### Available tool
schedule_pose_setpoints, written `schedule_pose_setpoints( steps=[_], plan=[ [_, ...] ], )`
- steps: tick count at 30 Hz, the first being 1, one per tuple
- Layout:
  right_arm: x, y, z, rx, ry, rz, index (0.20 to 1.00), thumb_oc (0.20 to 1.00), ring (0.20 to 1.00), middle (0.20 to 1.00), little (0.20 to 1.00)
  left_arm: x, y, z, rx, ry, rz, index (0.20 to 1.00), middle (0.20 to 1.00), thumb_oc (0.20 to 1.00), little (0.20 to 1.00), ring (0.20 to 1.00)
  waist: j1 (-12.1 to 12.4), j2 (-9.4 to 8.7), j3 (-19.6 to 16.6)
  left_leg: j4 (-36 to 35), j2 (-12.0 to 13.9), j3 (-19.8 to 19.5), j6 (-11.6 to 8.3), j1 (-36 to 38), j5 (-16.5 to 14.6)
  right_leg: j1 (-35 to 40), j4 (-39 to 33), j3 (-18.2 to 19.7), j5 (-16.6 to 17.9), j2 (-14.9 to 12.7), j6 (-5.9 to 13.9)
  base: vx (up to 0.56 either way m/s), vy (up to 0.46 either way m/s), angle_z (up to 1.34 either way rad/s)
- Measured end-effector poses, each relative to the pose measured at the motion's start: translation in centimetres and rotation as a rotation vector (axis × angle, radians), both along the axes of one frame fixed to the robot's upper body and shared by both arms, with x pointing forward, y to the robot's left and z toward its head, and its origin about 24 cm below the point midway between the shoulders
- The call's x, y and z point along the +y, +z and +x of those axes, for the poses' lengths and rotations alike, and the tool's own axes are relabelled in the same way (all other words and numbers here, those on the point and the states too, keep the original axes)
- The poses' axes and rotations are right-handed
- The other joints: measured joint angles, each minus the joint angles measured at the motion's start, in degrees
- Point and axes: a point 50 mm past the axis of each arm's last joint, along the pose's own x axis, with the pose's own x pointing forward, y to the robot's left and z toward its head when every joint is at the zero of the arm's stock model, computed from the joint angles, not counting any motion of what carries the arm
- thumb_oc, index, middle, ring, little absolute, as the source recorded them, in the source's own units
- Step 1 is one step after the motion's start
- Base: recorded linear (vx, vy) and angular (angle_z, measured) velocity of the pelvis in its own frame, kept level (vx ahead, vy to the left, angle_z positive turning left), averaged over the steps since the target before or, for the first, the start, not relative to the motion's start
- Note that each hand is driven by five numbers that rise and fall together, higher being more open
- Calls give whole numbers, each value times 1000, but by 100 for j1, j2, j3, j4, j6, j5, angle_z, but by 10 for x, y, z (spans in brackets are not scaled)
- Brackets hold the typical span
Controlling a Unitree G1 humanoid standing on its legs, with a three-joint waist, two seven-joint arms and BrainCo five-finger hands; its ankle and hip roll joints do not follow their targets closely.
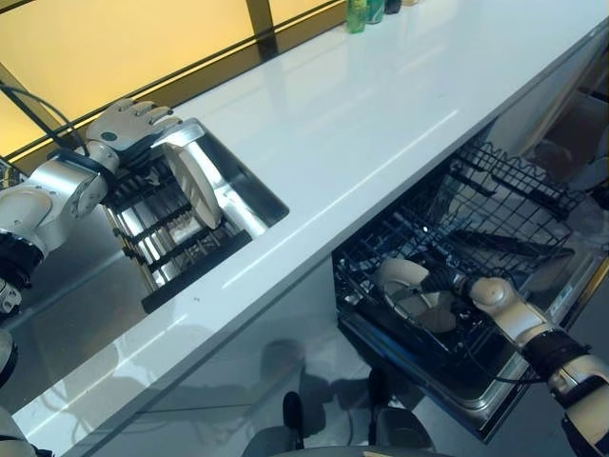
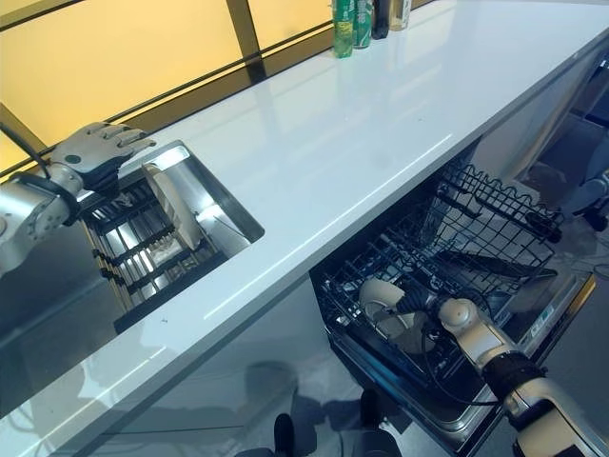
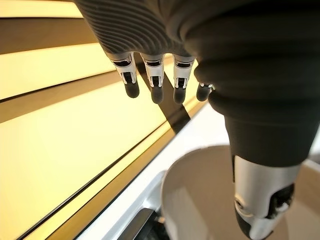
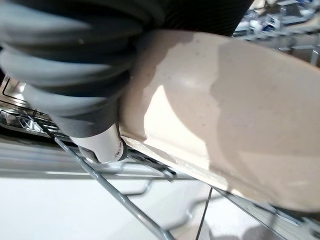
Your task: Pick up plates and place into dishwasher.
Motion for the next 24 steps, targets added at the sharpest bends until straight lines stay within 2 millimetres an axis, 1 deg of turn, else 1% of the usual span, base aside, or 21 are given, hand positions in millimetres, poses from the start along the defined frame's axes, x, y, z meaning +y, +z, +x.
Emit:
schedule_pose_setpoints(
  steps=[3,4,5,7,10,12,15,19,22,24],
  plan=[
    [4,4,10,0,-22,-1,200,200,200,200,200,-10,-9,6,60,-3,14,1000,1000,1000,1000,1000,81,32,20,0,3,-6,-1,-15,1,-19,0,-2,0,2,0,0,0,0],
    [4,5,12,3,-27,-2,853,853,853,853,853,-13,-11,8,76,-6,16,1000,1000,1000,1000,1000,94,36,23,0,4,-7,-1,-22,1,-25,0,-4,0,3,0,0,0,0],
    [5,6,13,0,-35,-6,1000,1000,1000,1000,1000,-15,-13,9,98,-5,17,1000,1000,1000,1000,1000,94,35,25,1,3,-7,-1,-31,1,-33,1,-5,0,2,0,0,0,0],
    [4,7,15,-16,-60,-13,1000,1000,1000,1000,1000,-20,-16,12,143,1,32,1000,1000,1000,1000,1000,98,33,28,2,-5,-14,0,-64,2,-56,15,-20,0,-4,0,0,0,0],
    [5,11,18,-63,-89,-19,1000,1000,1000,1000,1000,-17,-17,12,170,25,34,1000,1000,1000,1000,1000,89,35,87,6,-19,-12,27,-105,21,-100,27,-22,5,-15,1,-25,35,1],
    [7,16,19,-98,-96,-3,1000,1000,1000,1000,1000,-15,-14,13,160,34,34,1000,1000,1000,1000,1000,83,30,174,5,-25,-10,28,-105,22,-100,27,-21,4,-17,2,-24,39,0],
    [14,30,21,-159,-65,18,1000,1000,1000,1000,1000,-16,-6,14,127,27,42,1000,1000,1000,1000,1000,65,37,336,4,-27,-4,23,-106,18,-103,27,-14,7,-20,6,-4,47,0],
    [21,48,20,-232,-29,82,1000,1000,1000,1000,1000,-13,-5,14,113,40,95,1000,1000,1000,1000,1000,-50,18,494,4,-31,14,22,-125,16,-130,28,11,9,-21,10,1,46,-3],
    [8,59,14,-271,-46,109,1000,1000,1000,1000,1000,-10,2,13,85,56,123,1000,1000,1000,1000,1000,-92,-9,569,4,-43,48,22,-132,12,-176,29,79,14,-20,16,-29,36,-10],
    [-7,64,9,-298,-73,99,1000,1000,1000,1000,1000,-6,6,12,74,70,129,1000,1000,1000,1000,1000,-157,-26,622,4,-46,58,22,-171,11,-219,29,89,18,-20,21,-39,19,-3]
  ],
)
